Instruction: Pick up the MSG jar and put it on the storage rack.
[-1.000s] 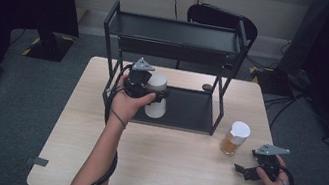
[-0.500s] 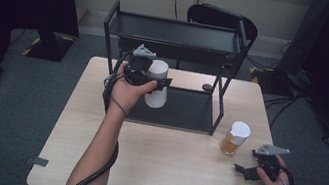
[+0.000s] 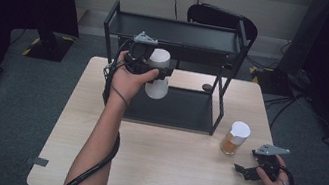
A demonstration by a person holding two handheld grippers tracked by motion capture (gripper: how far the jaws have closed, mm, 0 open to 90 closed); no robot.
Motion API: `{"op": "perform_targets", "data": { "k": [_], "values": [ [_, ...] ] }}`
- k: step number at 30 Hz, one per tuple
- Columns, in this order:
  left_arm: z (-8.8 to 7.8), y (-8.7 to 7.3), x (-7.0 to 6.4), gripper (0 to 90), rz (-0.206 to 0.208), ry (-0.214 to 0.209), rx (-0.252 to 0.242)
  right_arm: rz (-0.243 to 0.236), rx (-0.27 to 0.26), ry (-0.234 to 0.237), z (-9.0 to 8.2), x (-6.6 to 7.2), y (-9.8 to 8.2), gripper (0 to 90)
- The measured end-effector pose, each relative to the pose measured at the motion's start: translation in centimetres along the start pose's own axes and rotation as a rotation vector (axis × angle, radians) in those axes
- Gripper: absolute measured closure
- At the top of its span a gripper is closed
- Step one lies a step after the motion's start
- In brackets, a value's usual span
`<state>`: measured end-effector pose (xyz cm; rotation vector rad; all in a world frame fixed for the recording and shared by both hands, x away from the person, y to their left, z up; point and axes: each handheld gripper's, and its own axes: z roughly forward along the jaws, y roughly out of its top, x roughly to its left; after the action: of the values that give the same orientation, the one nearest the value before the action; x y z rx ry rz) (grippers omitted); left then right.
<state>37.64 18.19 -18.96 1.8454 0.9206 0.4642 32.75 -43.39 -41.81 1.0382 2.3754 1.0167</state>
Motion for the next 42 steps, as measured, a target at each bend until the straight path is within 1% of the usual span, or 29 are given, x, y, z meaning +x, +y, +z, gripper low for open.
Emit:
{"op": "perform_targets", "data": {
  "k": [3, 7, 13, 19, 24, 36, 42],
  "values": [
    [-0.2, 0.6, -0.1, 34.3, 0.008, 0.005, 0.003, 0.0, 0.0, 0.0, 0.0, 0.0, 0.0, 0.0],
    [-0.5, 1.2, -0.1, 34.3, 0.003, 0.008, -0.004, 0.0, 0.0, 0.0, 0.0, 0.0, 0.0, 0.0],
    [-0.9, 2.0, -0.2, 34.3, 0.005, 0.016, -0.011, 0.0, 0.0, 0.0, 0.0, 0.0, 0.0, 0.0],
    [-1.3, 3.5, -0.4, 34.3, 0.017, 0.029, -0.007, 0.0, 0.001, 0.0, 0.0, 0.0, 0.0, 0.0],
    [-1.5, 4.6, -0.5, 34.3, 0.028, 0.031, -0.001, 0.0, 0.001, 0.0, 0.0, 0.0, 0.0, 0.0],
    [-2.4, 6.2, -0.2, 34.3, 0.029, 0.026, -0.008, 0.0, 0.001, 0.0, 0.0, 0.0, 0.0, 0.0],
    [-3.0, 6.9, -0.2, 34.3, 0.029, 0.034, -0.009, 0.0, 0.001, 0.0, 0.0, 0.0, 0.0, 0.0]
  ]
}}
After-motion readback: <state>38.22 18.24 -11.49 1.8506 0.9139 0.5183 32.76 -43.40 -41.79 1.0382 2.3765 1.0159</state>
